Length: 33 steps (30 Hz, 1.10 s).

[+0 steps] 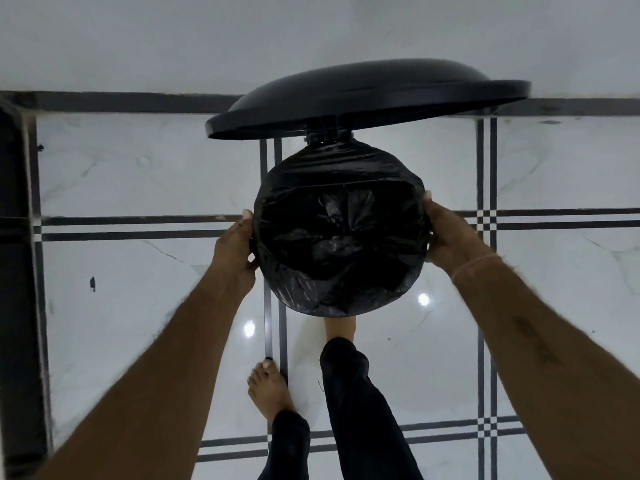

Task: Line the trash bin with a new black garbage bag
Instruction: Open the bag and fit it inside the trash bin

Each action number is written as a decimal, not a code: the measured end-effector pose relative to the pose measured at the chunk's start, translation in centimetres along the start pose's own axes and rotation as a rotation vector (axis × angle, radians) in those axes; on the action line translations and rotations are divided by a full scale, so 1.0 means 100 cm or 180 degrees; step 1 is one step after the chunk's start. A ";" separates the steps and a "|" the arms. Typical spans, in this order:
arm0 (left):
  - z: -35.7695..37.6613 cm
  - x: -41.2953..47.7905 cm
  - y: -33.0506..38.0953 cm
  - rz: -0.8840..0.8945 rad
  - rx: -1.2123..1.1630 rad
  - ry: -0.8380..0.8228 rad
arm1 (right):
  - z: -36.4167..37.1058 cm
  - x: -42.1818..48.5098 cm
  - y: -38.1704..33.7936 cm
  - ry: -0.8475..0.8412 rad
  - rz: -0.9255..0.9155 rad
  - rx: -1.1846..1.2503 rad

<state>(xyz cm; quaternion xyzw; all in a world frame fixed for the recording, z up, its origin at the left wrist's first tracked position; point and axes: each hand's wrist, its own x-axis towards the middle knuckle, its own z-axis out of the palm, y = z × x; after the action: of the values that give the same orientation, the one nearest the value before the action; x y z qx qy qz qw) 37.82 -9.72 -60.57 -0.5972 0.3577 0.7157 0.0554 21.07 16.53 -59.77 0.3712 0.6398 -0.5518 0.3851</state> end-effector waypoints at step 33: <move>0.002 -0.051 -0.093 -0.0690 -0.1609 0.0137 | 0.011 -0.068 0.125 0.1282 -0.0471 0.0894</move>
<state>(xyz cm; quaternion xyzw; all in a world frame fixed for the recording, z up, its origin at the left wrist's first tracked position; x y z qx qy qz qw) 43.76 -0.93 -60.17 -0.6419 0.1028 0.7594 -0.0268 35.35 16.52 -58.96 0.4756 0.6461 -0.5770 0.1532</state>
